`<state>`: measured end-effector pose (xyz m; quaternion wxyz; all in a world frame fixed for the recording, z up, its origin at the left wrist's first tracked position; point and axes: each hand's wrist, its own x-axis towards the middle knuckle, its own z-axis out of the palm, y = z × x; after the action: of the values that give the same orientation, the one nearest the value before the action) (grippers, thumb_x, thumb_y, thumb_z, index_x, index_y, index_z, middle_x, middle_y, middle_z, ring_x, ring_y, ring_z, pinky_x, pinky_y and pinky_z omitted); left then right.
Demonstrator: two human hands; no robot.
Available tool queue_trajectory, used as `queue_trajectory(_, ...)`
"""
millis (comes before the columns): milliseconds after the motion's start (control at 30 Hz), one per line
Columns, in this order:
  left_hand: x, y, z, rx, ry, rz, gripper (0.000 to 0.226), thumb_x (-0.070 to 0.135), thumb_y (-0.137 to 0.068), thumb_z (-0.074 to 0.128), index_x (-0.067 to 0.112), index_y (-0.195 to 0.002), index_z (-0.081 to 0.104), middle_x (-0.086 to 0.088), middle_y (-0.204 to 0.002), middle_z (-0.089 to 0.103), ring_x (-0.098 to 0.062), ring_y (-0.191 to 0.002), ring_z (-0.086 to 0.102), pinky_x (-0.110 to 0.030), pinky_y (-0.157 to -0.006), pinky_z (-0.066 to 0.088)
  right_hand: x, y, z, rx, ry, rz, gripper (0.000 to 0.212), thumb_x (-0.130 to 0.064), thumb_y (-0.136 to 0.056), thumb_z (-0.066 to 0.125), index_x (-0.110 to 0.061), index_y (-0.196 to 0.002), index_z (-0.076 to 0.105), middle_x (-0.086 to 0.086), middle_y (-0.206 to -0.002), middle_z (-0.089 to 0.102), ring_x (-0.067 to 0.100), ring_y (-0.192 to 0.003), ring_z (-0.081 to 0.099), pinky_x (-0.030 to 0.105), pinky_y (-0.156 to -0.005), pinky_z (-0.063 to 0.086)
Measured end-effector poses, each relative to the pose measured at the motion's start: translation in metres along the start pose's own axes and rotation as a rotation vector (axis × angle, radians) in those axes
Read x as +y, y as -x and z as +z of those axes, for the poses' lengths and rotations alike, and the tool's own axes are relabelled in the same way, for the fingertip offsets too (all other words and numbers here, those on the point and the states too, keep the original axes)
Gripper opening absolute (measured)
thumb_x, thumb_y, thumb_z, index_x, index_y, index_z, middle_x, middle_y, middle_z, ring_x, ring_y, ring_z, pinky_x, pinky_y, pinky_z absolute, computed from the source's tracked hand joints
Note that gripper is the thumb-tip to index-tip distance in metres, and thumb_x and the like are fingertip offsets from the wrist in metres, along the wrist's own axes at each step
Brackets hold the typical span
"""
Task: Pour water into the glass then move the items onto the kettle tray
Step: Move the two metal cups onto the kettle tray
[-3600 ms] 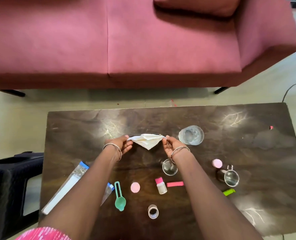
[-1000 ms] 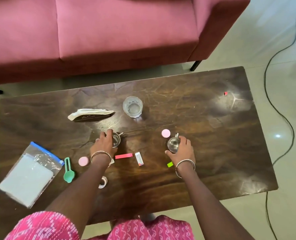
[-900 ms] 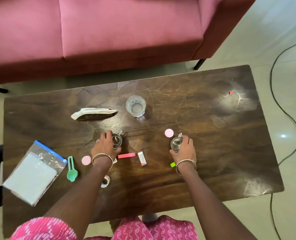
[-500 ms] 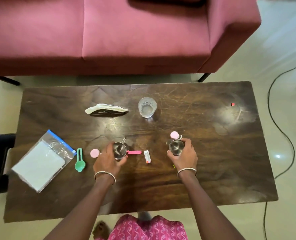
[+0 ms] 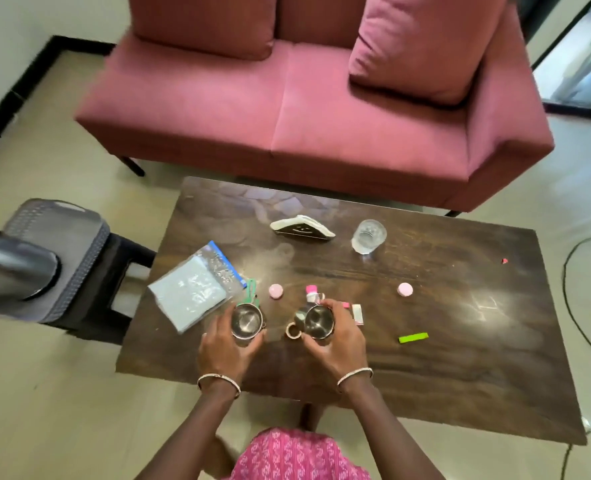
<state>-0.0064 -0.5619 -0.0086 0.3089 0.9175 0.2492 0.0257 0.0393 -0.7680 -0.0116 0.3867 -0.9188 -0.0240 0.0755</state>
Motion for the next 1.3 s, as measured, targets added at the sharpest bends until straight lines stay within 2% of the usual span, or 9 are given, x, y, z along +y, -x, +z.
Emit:
queue_trajectory(100,-0.035,0.011,-0.049,0.069,0.048,-0.033,0.075,0.039,-0.062,0.087,0.013,-0.125,0.059,-0.009,-0.114,0.065,-0.03,-0.105,0.062,-0.042,-0.087,0.052,-0.048,0.026,0.026,-0.029,0.016,-0.051,0.062,-0.042,-0.063,0.079,-0.027,-0.119,0.056,-0.011,-0.111,0.065,0.008,-0.099,0.063,0.016,-0.082,0.046)
queue_trajectory(200,-0.07,0.02,-0.092,0.116,0.06,-0.069,0.073,0.042,-0.063,0.085,0.017,-0.126,0.057,-0.007,-0.112,0.063,-0.029,-0.101,0.062,-0.042,-0.084,0.053,-0.09,0.048,0.054,-0.072,0.035,-0.114,0.063,-0.042,-0.064,0.078,-0.027,-0.121,0.056,-0.008,-0.111,0.066,0.011,-0.1,0.064,0.024,-0.088,0.051)
queue_trajectory(300,-0.106,0.028,-0.134,0.171,0.073,-0.079,0.074,0.043,-0.063,0.085,0.017,-0.126,0.058,-0.007,-0.113,0.063,-0.03,-0.101,0.063,-0.042,-0.083,0.054,-0.135,0.067,0.085,-0.091,0.044,-0.178,0.063,-0.042,-0.064,0.076,-0.026,-0.121,0.056,-0.006,-0.112,0.066,0.011,-0.1,0.064,0.017,-0.087,0.047)
queue_trajectory(400,-0.141,0.034,-0.17,0.208,0.079,-0.112,0.075,0.047,-0.064,0.083,0.02,-0.128,0.057,-0.005,-0.112,0.063,-0.028,-0.099,0.063,-0.041,-0.08,0.055,-0.176,0.084,0.116,-0.105,0.039,-0.224,0.061,-0.043,-0.063,0.076,-0.027,-0.118,0.056,-0.008,-0.109,0.066,0.009,-0.097,0.064,0.017,-0.083,0.048)
queue_trajectory(600,-0.206,0.029,-0.231,0.312,0.076,-0.151,0.075,0.051,-0.061,0.083,0.022,-0.125,0.058,-0.002,-0.11,0.065,-0.025,-0.099,0.063,-0.034,-0.079,0.052,-0.247,0.098,0.172,-0.188,0.065,-0.338,0.063,-0.044,-0.062,0.075,-0.029,-0.119,0.056,-0.008,-0.109,0.066,0.011,-0.098,0.063,0.02,-0.084,0.046)
queue_trajectory(767,-0.245,0.012,-0.266,0.348,0.11,-0.202,0.073,0.056,-0.057,0.082,0.026,-0.119,0.06,0.002,-0.111,0.067,-0.021,-0.101,0.063,-0.031,-0.082,0.051,-0.296,0.086,0.209,-0.231,0.078,-0.407,0.063,-0.042,-0.062,0.077,-0.027,-0.119,0.056,-0.006,-0.107,0.066,0.014,-0.096,0.064,0.022,-0.079,0.046)
queue_trajectory(933,-0.278,-0.019,-0.295,0.393,0.092,-0.24,0.071,0.056,-0.056,0.082,0.028,-0.117,0.06,0.002,-0.107,0.066,-0.02,-0.098,0.063,-0.03,-0.08,0.051,-0.334,0.062,0.249,-0.216,0.047,-0.435,0.061,-0.046,-0.064,0.078,-0.032,-0.119,0.054,-0.01,-0.108,0.066,0.007,-0.09,0.062,0.013,-0.072,0.039)
queue_trajectory(1200,-0.32,-0.114,-0.336,0.386,0.087,-0.187,0.07,0.053,-0.054,0.084,0.031,-0.114,0.056,0.006,-0.11,0.062,-0.017,-0.099,0.061,-0.025,-0.077,0.049,-0.378,-0.002,0.327,-0.211,0.043,-0.378,0.066,-0.053,-0.063,0.08,-0.037,-0.119,0.049,-0.01,-0.112,0.067,0.011,-0.094,0.064,0.02,-0.074,0.051)
queue_trajectory(1300,-0.33,-0.163,-0.353,0.342,0.088,-0.159,0.071,0.051,-0.054,0.085,0.028,-0.115,0.057,0.004,-0.112,0.061,-0.018,-0.101,0.061,-0.028,-0.08,0.051,-0.401,-0.033,0.352,-0.19,0.033,-0.333,0.066,-0.052,-0.063,0.082,-0.038,-0.119,0.049,-0.01,-0.112,0.068,0.012,-0.095,0.064,0.027,-0.078,0.057)
